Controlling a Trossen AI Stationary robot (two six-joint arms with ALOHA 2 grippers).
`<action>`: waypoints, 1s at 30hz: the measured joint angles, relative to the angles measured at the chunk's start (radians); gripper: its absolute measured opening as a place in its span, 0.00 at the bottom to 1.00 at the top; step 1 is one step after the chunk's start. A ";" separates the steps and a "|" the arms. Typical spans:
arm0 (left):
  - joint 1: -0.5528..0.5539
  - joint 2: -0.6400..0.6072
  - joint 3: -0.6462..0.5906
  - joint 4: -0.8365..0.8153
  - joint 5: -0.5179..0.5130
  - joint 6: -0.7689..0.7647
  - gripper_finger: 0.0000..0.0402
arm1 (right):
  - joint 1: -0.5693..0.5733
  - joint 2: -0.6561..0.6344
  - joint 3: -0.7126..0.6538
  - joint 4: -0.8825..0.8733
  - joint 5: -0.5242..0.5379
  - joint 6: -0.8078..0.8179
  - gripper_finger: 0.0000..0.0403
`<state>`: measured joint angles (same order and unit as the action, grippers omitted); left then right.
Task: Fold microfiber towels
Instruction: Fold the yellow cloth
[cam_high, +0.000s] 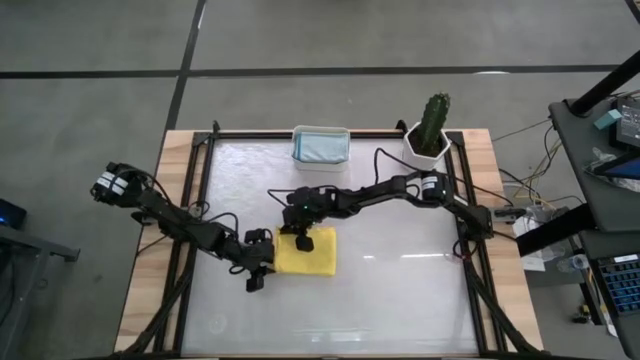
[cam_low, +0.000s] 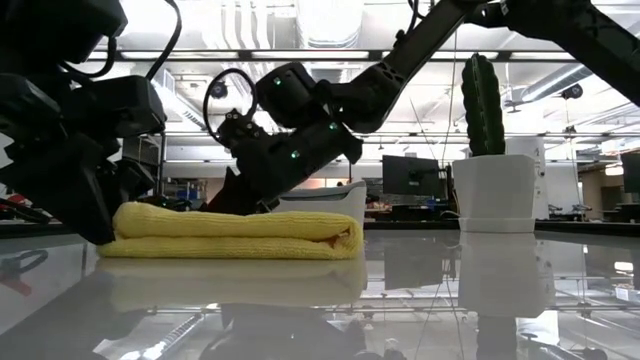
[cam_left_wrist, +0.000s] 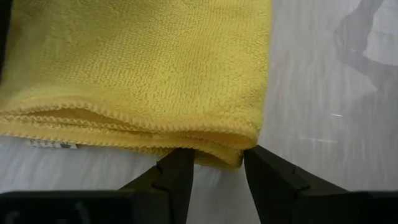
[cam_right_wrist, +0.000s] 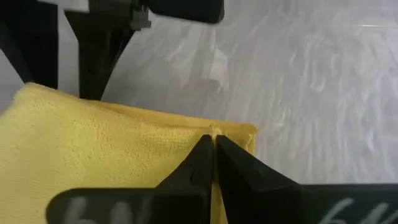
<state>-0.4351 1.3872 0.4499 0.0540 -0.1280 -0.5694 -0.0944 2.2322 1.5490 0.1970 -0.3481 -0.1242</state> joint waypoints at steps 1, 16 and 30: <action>0.000 0.000 -0.001 0.001 0.000 0.000 0.32 | 0.000 -0.005 0.000 -0.003 0.000 0.000 0.02; 0.001 0.000 -0.028 0.055 0.000 -0.002 0.32 | 0.000 -0.039 0.000 0.003 0.087 -0.008 0.02; 0.001 0.000 -0.027 0.053 0.003 -0.002 0.32 | 0.000 0.009 0.000 0.078 0.115 -0.004 0.02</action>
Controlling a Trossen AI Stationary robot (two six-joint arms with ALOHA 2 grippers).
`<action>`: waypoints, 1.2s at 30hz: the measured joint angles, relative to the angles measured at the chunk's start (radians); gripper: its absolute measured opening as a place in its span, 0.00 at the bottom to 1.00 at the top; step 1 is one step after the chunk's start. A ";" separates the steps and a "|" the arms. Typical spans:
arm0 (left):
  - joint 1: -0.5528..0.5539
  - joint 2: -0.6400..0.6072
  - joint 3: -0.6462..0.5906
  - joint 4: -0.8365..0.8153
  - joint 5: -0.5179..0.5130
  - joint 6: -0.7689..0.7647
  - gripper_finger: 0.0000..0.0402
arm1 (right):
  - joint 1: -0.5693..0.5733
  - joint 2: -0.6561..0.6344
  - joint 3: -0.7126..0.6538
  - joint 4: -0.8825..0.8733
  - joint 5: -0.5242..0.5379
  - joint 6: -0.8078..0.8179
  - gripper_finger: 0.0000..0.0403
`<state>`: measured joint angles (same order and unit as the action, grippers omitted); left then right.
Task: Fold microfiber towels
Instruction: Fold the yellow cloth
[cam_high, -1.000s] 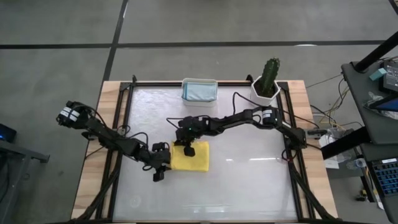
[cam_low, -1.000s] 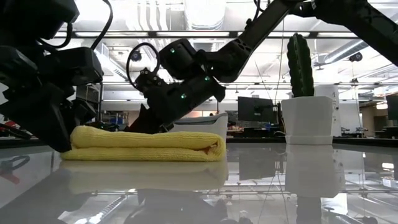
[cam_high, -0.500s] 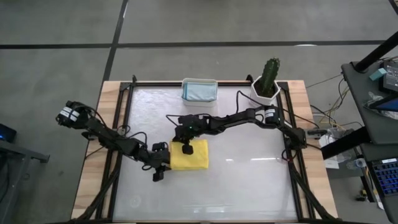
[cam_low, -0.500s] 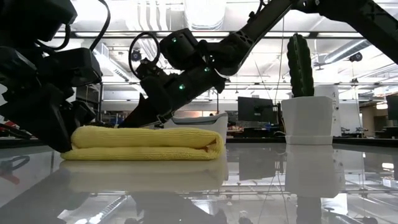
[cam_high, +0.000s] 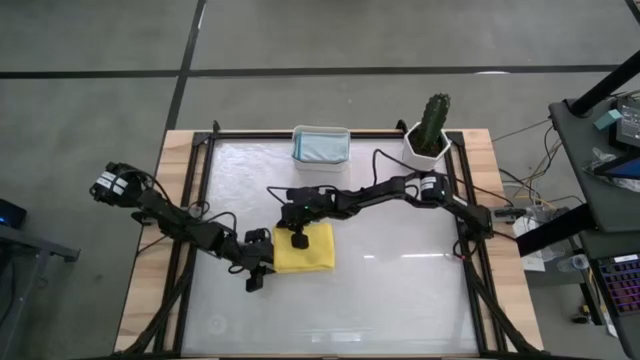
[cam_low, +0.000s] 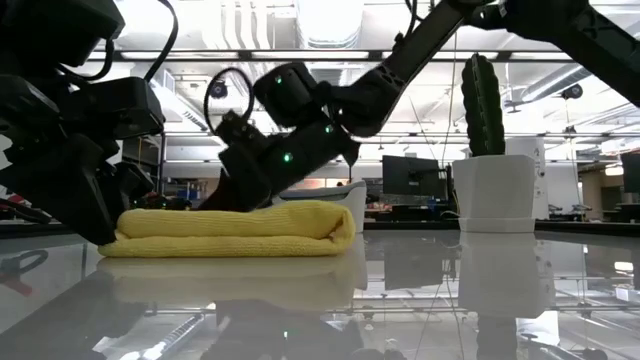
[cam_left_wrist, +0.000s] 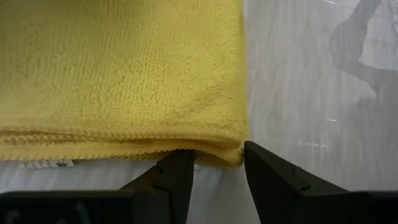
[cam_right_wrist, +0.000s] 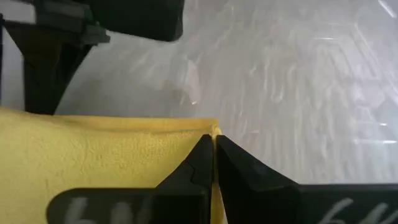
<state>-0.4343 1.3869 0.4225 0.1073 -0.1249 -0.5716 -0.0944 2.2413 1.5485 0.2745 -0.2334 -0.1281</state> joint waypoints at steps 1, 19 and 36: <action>0.000 0.000 0.000 0.001 0.000 0.000 0.32 | 0.000 0.004 -0.001 0.000 0.001 0.002 0.02; -0.001 -0.049 0.012 -0.106 0.036 -0.018 0.32 | 0.000 0.001 -0.001 0.007 -0.002 0.078 0.20; 0.000 -0.187 0.013 -0.197 0.087 -0.018 0.32 | 0.020 -0.155 -0.045 -0.195 -0.002 0.076 0.32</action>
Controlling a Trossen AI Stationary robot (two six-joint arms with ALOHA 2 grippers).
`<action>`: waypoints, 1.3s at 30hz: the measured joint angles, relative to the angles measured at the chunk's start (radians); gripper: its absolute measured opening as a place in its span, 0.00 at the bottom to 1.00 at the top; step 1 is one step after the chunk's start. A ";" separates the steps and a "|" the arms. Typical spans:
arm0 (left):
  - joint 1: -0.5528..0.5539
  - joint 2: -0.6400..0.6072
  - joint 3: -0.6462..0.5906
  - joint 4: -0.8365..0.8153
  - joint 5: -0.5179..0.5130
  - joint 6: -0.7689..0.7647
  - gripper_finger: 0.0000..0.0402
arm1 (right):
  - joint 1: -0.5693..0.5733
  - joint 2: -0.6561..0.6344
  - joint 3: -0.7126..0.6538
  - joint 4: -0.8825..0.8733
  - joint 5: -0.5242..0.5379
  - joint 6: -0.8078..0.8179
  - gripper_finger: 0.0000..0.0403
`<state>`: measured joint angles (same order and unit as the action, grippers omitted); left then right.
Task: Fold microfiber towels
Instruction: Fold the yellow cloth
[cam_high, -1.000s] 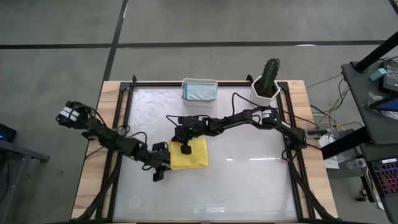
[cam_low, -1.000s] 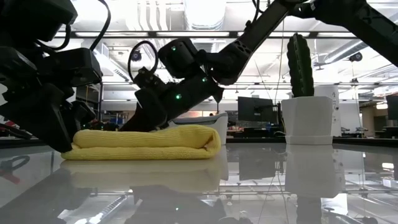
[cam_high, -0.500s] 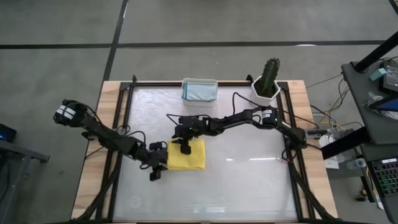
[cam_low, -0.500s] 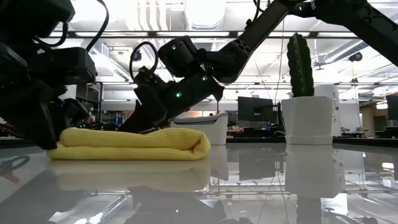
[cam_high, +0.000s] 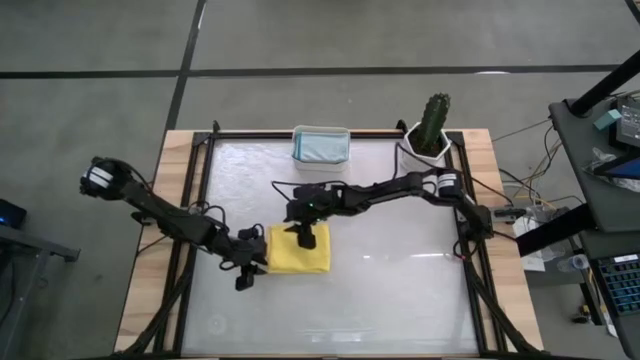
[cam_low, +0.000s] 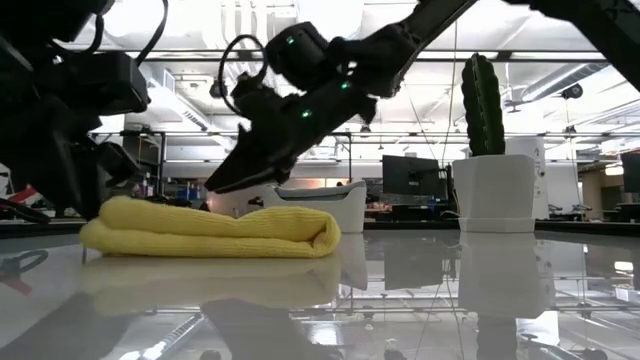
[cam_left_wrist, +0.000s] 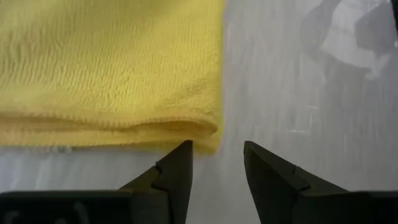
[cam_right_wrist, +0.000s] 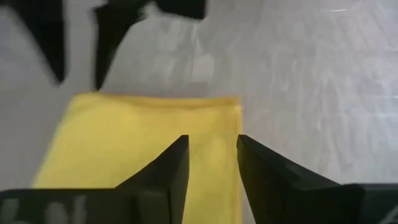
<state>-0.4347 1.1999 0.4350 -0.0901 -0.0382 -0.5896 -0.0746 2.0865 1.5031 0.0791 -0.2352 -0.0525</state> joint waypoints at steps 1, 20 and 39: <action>0.000 -0.005 -0.001 -0.014 0.008 0.000 0.32 | 0.005 -0.014 -0.019 -0.001 0.000 0.000 0.31; 0.003 -0.040 0.021 0.170 -0.208 0.154 0.21 | 0.085 -0.175 -0.468 0.454 0.279 0.156 0.05; 0.003 0.293 0.015 0.381 -0.140 0.083 0.00 | 0.099 -0.072 -0.576 0.712 0.372 0.168 0.02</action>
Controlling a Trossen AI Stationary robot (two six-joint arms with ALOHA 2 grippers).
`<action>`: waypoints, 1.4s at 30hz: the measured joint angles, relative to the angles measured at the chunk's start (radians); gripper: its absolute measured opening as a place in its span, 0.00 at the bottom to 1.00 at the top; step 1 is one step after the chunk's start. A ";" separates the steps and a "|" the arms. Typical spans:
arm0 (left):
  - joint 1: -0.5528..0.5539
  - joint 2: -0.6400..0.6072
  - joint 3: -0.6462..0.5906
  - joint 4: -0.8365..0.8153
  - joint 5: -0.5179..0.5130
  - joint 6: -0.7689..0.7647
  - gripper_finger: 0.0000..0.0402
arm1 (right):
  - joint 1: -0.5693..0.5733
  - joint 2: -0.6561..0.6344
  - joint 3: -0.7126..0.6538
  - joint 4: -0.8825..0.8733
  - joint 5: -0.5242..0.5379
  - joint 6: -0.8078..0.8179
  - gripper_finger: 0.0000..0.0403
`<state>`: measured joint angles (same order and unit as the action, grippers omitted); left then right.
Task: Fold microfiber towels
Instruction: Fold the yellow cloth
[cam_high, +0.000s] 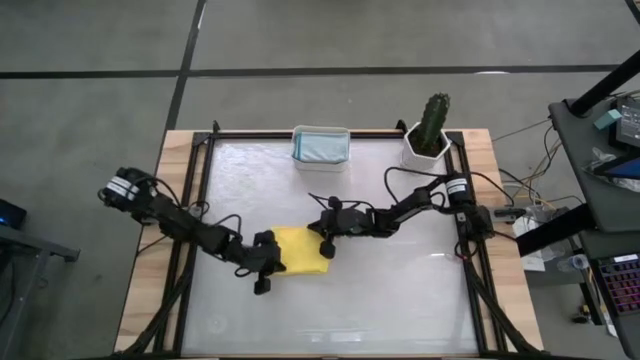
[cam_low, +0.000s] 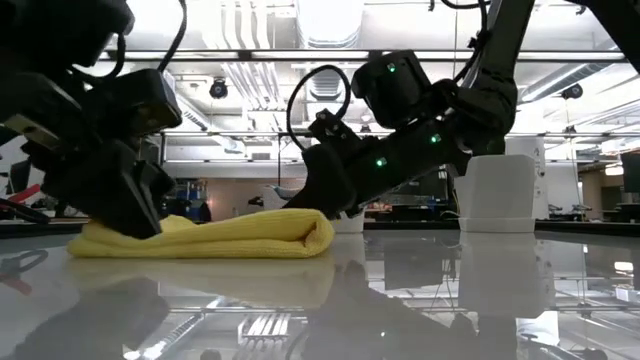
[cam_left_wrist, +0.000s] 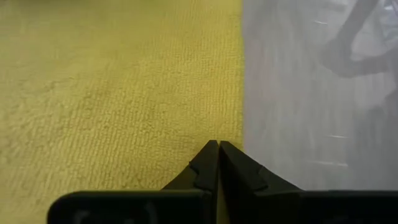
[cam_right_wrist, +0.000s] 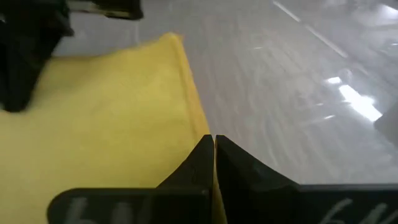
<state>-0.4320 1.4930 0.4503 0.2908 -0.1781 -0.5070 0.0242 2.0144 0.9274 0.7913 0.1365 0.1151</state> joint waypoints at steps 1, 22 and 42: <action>0.000 0.007 0.000 0.006 0.014 -0.010 0.00 | 0.000 0.000 -0.004 -0.001 0.007 -0.005 0.02; 0.000 -0.132 -0.001 -0.095 0.046 -0.035 0.00 | 0.033 -0.130 -0.016 -0.122 0.048 -0.055 0.02; -0.008 -0.182 -0.019 -0.258 0.070 -0.032 0.00 | 0.244 -0.082 -0.014 -0.061 -0.004 0.041 0.02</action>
<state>-0.4404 1.3107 0.4309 0.0330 -0.1086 -0.5385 0.2685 1.9320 0.9134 0.7305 0.1322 0.1556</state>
